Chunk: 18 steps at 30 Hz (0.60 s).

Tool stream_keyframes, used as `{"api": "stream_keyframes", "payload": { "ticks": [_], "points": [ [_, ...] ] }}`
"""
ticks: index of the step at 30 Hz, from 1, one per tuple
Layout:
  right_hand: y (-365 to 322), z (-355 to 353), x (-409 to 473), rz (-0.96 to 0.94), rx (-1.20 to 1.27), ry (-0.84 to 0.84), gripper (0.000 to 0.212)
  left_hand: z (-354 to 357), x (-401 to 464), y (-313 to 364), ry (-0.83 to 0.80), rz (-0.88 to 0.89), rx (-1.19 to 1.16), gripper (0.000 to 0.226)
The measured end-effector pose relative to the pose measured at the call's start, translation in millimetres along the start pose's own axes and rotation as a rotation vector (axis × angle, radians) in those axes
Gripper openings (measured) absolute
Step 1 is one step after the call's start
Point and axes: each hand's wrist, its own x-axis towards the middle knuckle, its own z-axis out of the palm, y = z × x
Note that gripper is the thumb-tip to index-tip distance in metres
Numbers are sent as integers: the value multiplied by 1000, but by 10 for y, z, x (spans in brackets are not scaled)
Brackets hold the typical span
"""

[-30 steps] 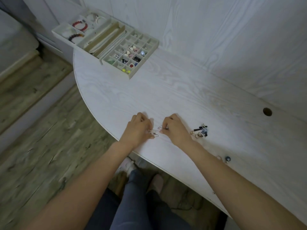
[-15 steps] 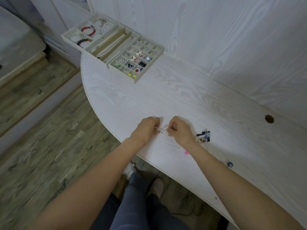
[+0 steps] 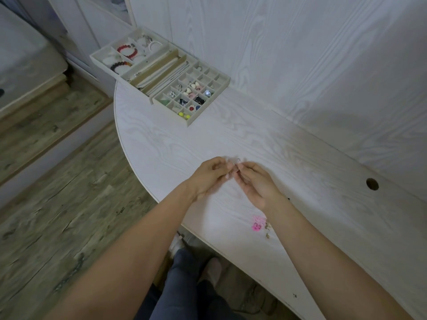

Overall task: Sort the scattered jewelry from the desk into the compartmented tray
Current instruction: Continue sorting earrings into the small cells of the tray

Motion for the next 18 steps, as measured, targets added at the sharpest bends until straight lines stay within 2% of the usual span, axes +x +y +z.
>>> {"api": "stream_keyframes", "payload": {
  "ticks": [4, 7, 12, 14, 16, 18],
  "points": [
    [-77, 109, 28, -71, -87, 20, 14, 42, 89, 63, 38, -21, -44, 34],
    [-137, 203, 47, -140, -204, 44, 14, 105, 133, 153, 56, 9, -118, 32],
    [-215, 392, 96, -292, -559, 40, 13, 174, 259, 326, 196, 36, 38, 51],
    [-240, 474, 113, -394, -771, 69, 16, 169, 273, 383, 202, 16, -54, 48],
    [-256, 573, 99, -497, -1031, 66, 13, 126, 275, 433, 160, -38, -249, 38],
    [-267, 724, 113, -537, -1226, 29, 11, -2, 285, 521, 123, -90, -392, 31]
  ]
}}
